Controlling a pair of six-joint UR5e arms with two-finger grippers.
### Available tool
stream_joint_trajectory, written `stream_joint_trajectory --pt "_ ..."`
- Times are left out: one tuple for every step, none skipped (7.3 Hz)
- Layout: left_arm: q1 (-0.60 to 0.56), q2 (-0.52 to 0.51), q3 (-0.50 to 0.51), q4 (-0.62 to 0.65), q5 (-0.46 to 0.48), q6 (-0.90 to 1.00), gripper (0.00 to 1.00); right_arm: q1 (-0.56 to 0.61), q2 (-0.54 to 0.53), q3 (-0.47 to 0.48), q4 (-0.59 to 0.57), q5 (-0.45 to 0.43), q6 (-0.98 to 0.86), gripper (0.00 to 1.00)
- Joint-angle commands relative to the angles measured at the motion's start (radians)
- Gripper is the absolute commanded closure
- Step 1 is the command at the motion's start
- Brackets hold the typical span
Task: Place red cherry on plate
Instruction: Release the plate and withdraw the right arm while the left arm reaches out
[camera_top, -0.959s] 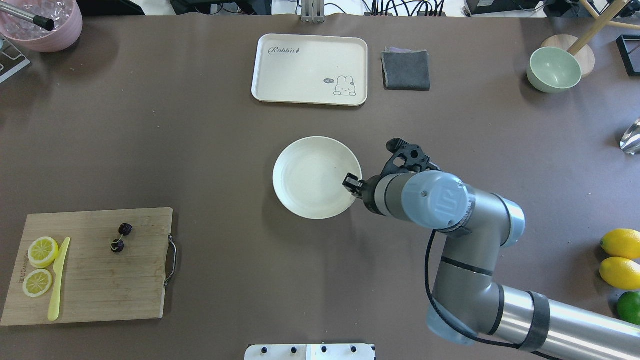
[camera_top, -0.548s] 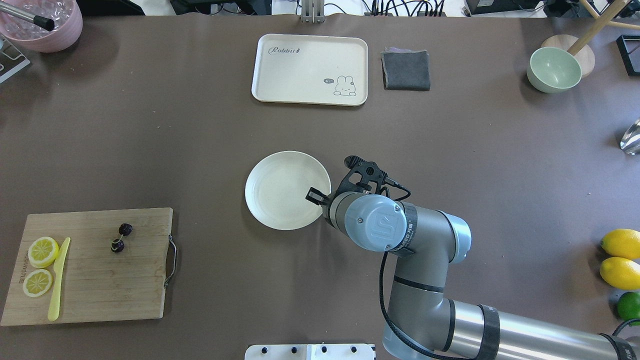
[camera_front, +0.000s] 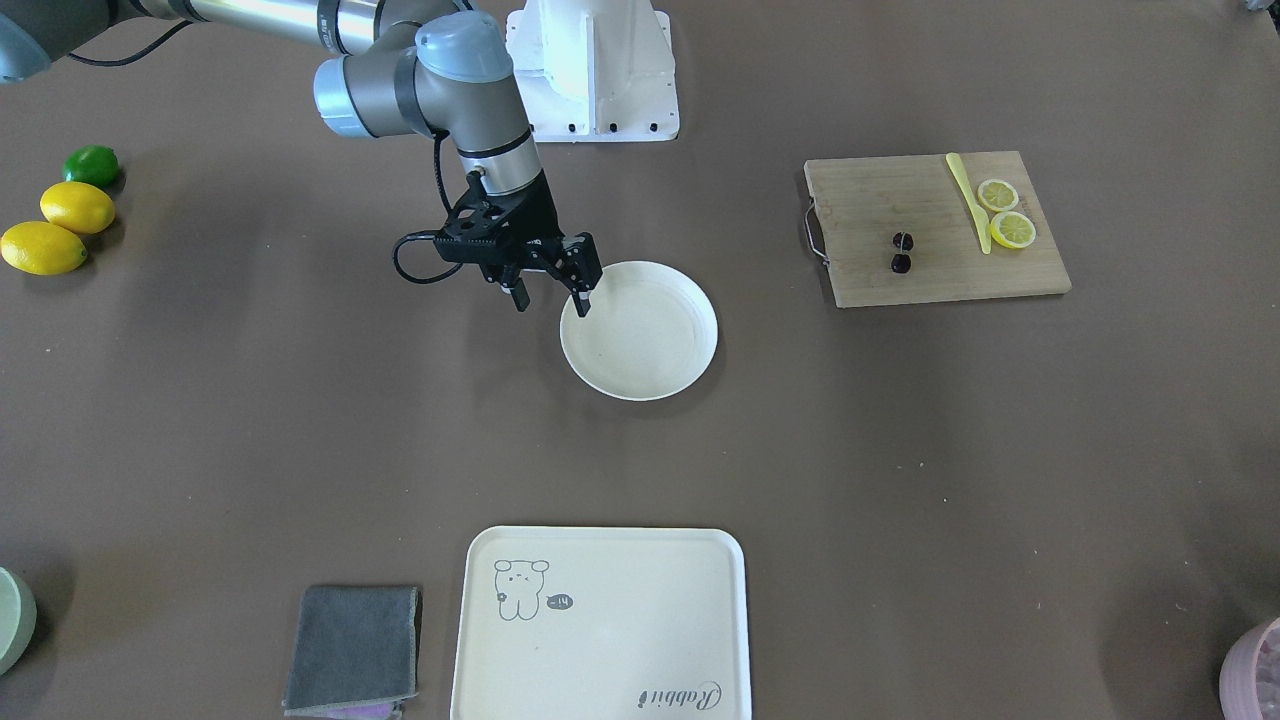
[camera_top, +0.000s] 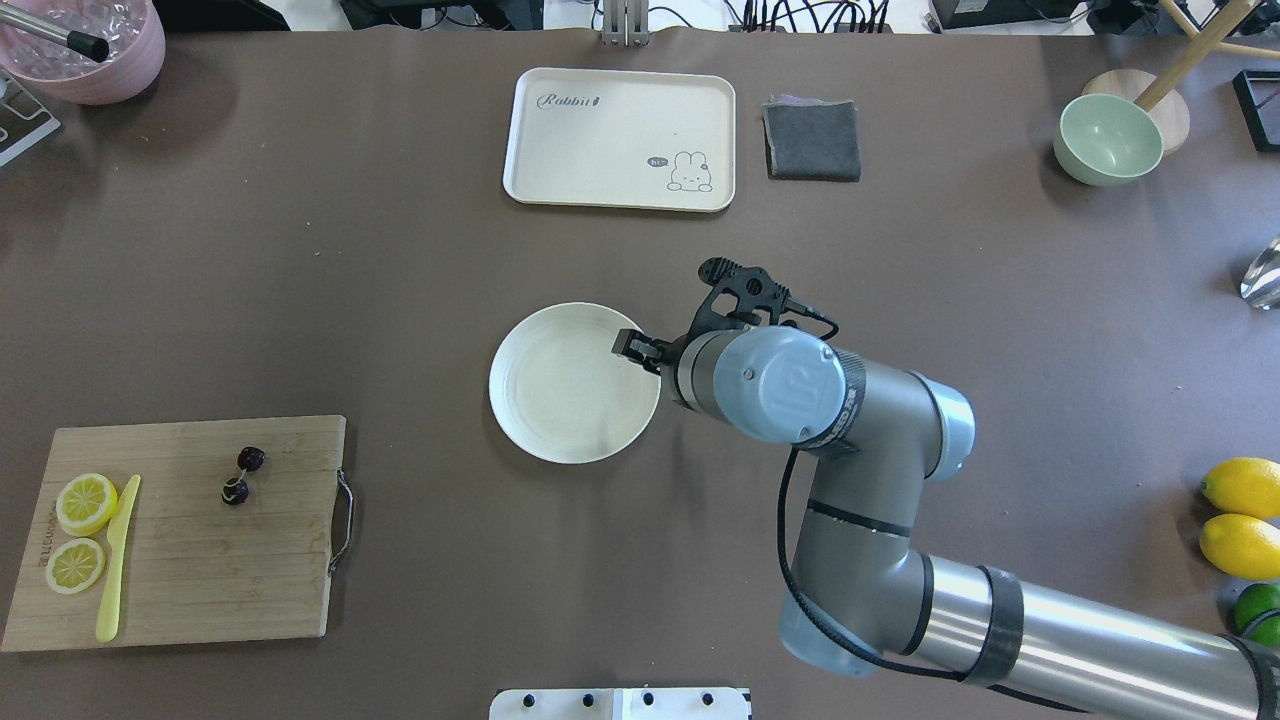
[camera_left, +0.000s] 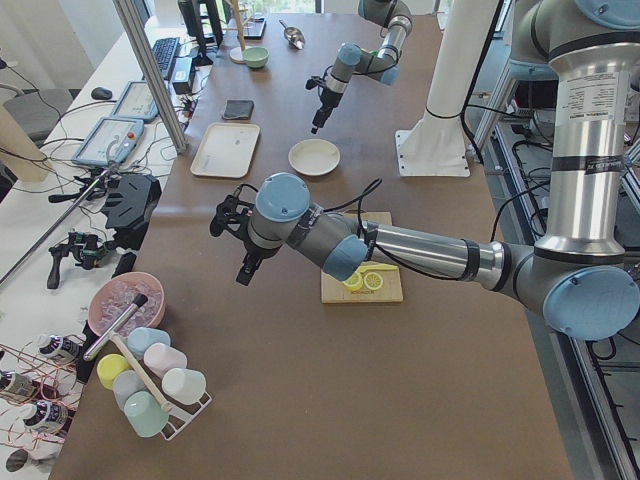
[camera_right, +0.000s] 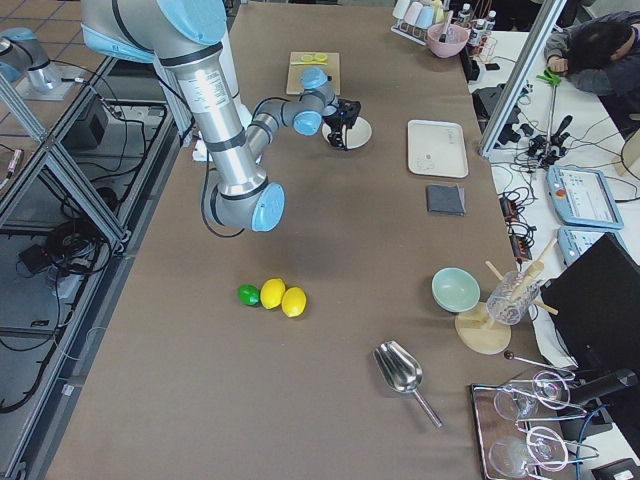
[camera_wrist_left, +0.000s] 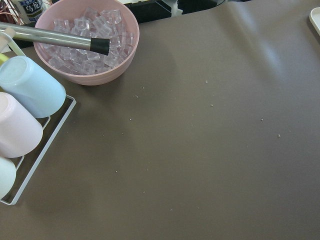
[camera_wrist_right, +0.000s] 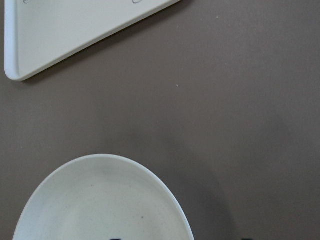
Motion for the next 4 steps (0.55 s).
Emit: stream_joint_trajectory --pt "0.148 0.042 -0.101 -0.056 0.047 -0.215 0.01 0.181 -0.087 0.143 -0.127 0.181 -0.195 0.0" --pt "0.26 0.045 -0.158 -0.056 0.136 -0.286 0.01 0.285 -0.165 0.18 -0.13 0.27 -0.301 0.0" --pt "0.351 0.045 -0.178 -0.058 0.191 -0.346 0.01 0.401 -0.245 0.208 -0.13 0.368 -0.436 0.0" --pt "0.458 0.044 -0.197 -0.058 0.253 -0.418 0.01 0.5 -0.319 0.21 -0.13 0.452 -0.601 0.0"
